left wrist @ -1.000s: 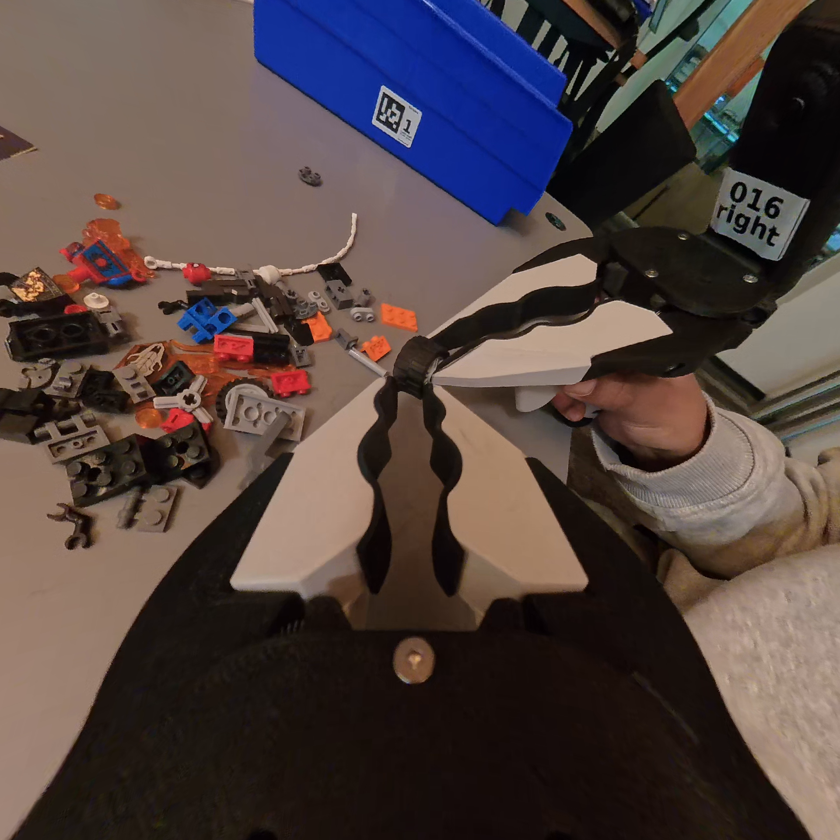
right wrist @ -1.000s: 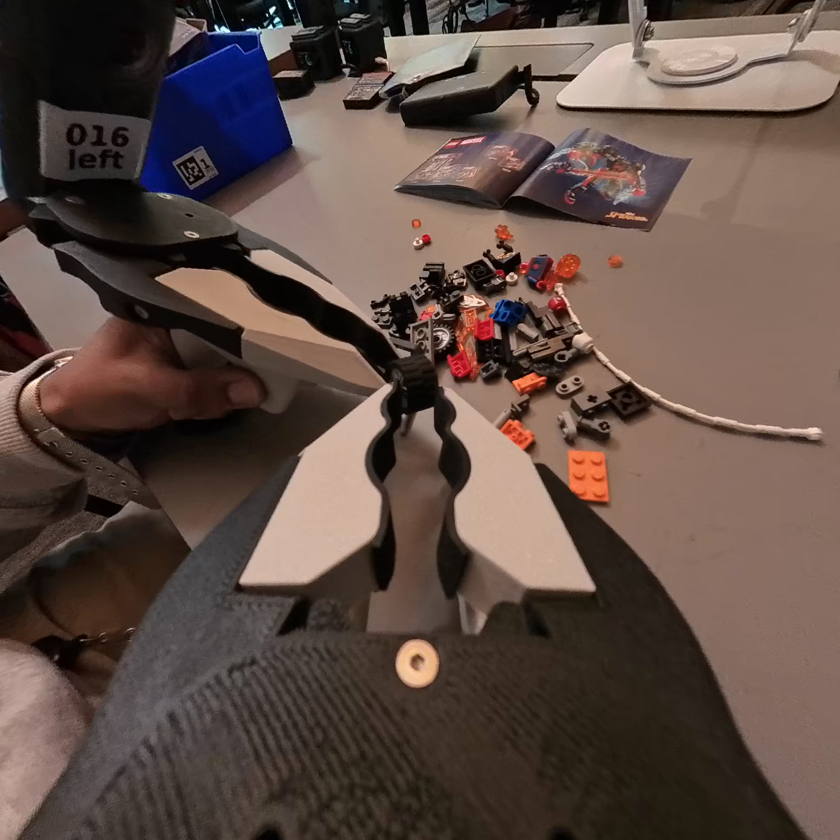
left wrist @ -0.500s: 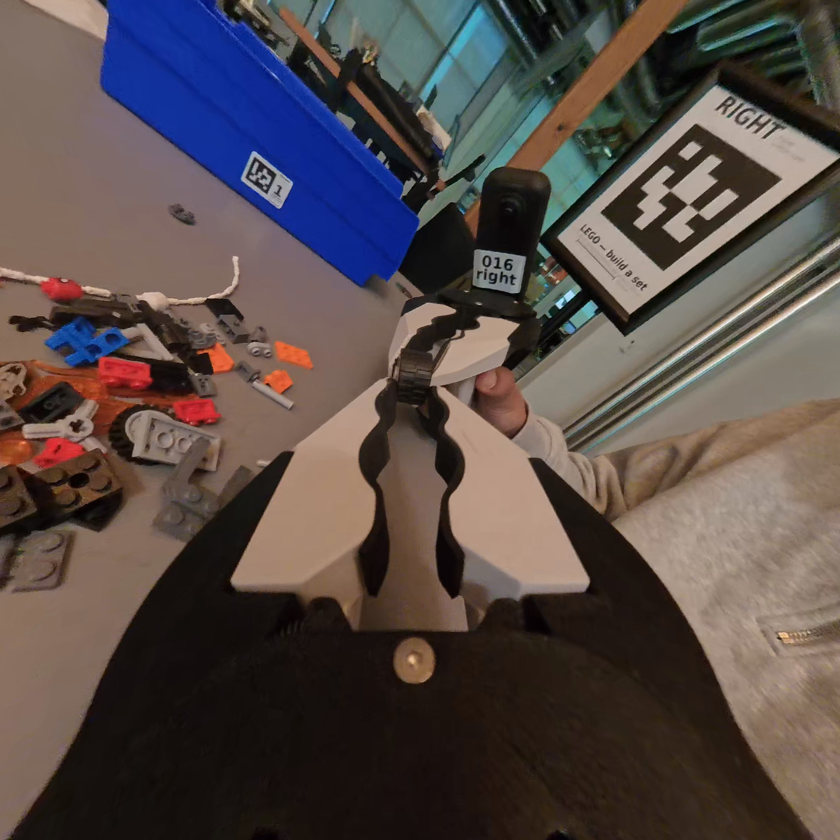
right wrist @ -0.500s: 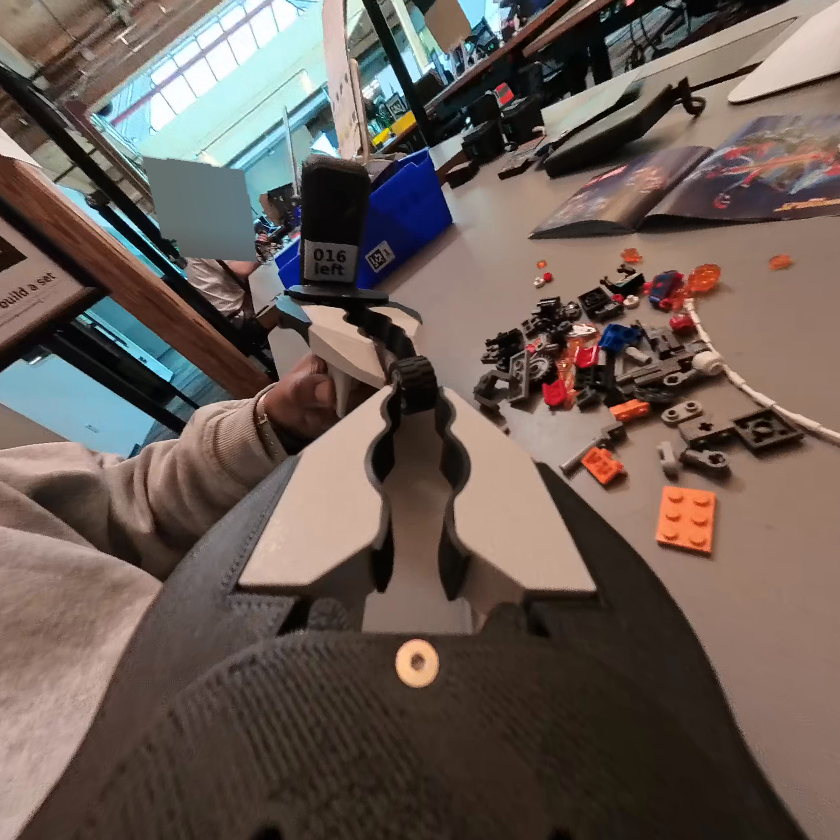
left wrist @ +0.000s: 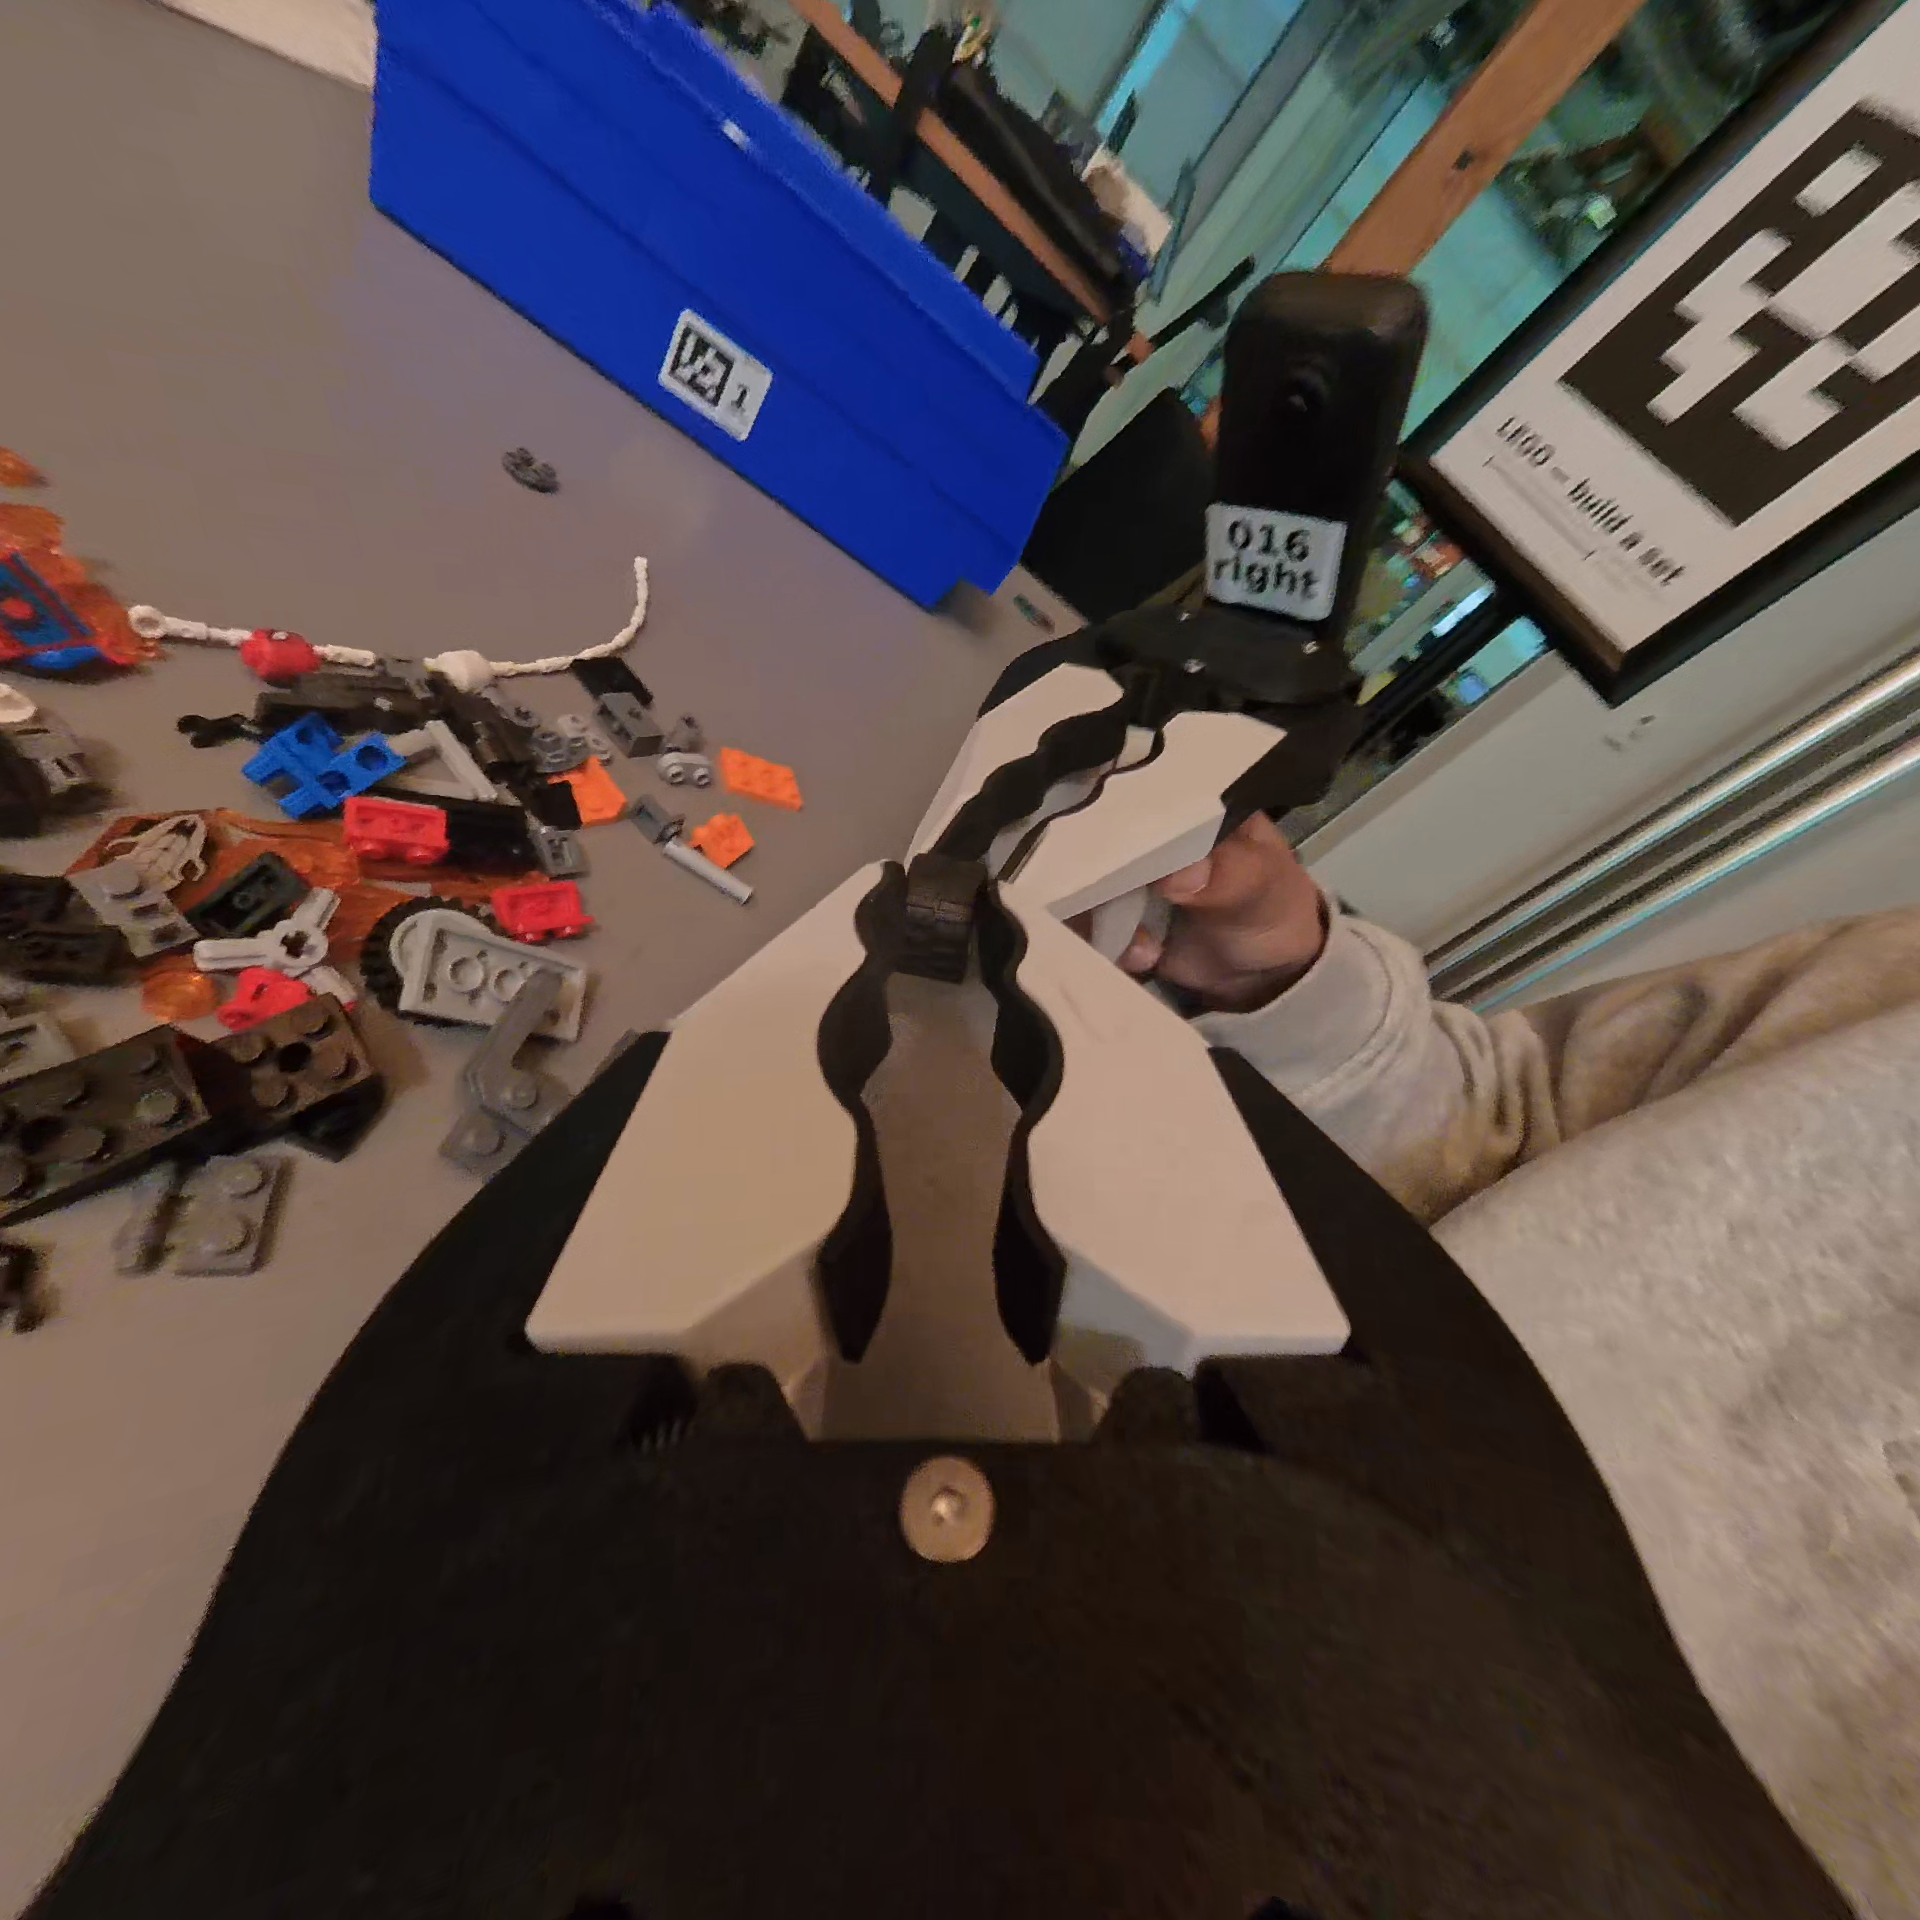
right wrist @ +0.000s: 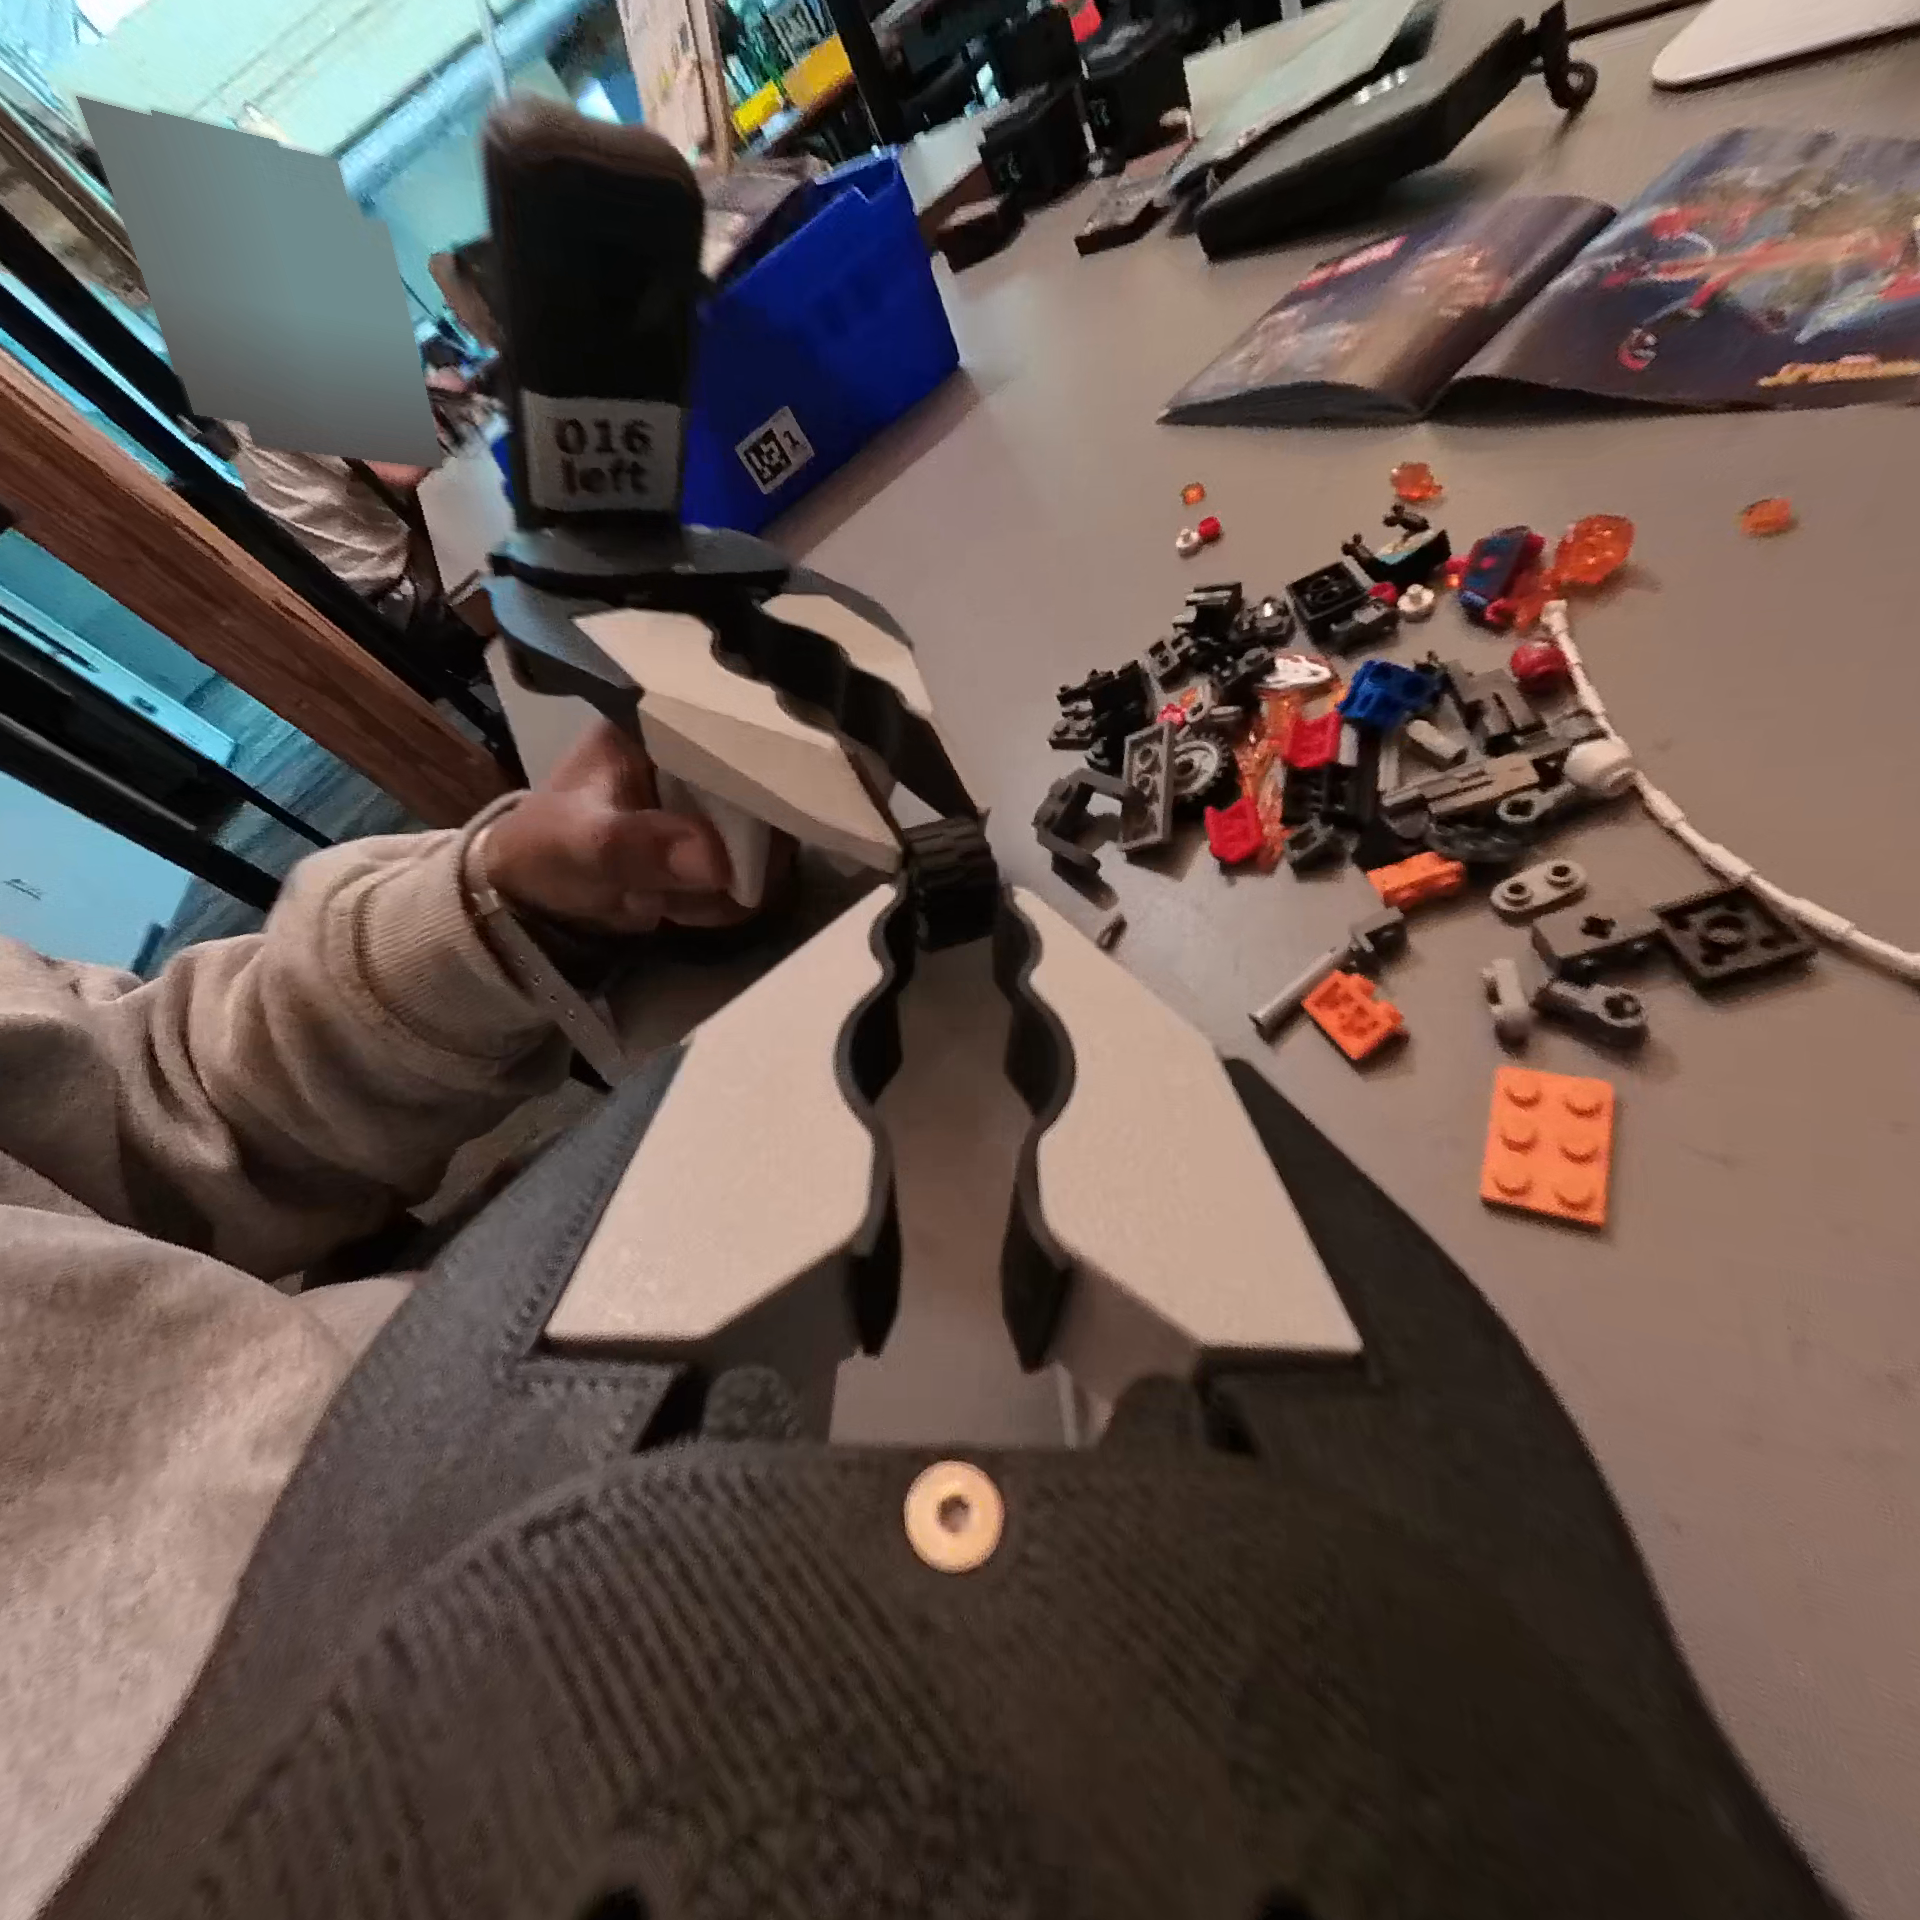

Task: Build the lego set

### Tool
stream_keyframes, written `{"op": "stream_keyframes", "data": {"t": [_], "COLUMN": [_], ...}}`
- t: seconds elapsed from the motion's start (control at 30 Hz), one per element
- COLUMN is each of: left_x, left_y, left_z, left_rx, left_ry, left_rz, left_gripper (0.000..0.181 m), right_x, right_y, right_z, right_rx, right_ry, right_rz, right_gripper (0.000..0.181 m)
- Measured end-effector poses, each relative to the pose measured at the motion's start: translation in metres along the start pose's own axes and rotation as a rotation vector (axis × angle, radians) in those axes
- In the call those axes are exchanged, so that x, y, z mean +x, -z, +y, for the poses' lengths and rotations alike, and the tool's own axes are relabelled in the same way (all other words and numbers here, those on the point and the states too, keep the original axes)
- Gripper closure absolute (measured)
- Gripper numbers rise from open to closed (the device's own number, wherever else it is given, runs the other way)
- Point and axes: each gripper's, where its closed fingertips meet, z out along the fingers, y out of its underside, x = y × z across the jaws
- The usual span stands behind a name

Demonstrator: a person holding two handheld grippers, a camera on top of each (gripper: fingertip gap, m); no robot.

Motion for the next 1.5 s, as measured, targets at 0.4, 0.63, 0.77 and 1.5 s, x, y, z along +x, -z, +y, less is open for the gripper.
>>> {"op": "stream_keyframes", "data": {"t": [0.4, 0.63, 0.77, 1.5], "left_x": [0.002, 0.005, -0.005, 0.049], "left_y": [-0.015, -0.011, 0.006, 0.014], "left_z": [0.023, 0.015, -0.005, -0.006], "left_rx": [-0.151, -0.071, 0.058, 0.056], "left_ry": [-0.069, -0.051, -0.005, 0.092], "left_rz": [-0.092, -0.096, -0.095, 0.399], "left_gripper": [0.180, 0.181, 0.181, 0.167], "right_x": [0.039, 0.033, 0.021, -0.049], "right_y": [-0.011, -0.015, -0.008, 0.023], "right_z": [0.019, 0.009, -0.002, -0.022], "right_rx": [-0.170, -0.125, -0.041, 0.144], "right_ry": [0.110, 0.146, 0.056, -0.157], "right_rz": [0.349, 0.276, 0.121, -0.556], "right_gripper": [0.169, 0.168, 0.168, 0.169]}}
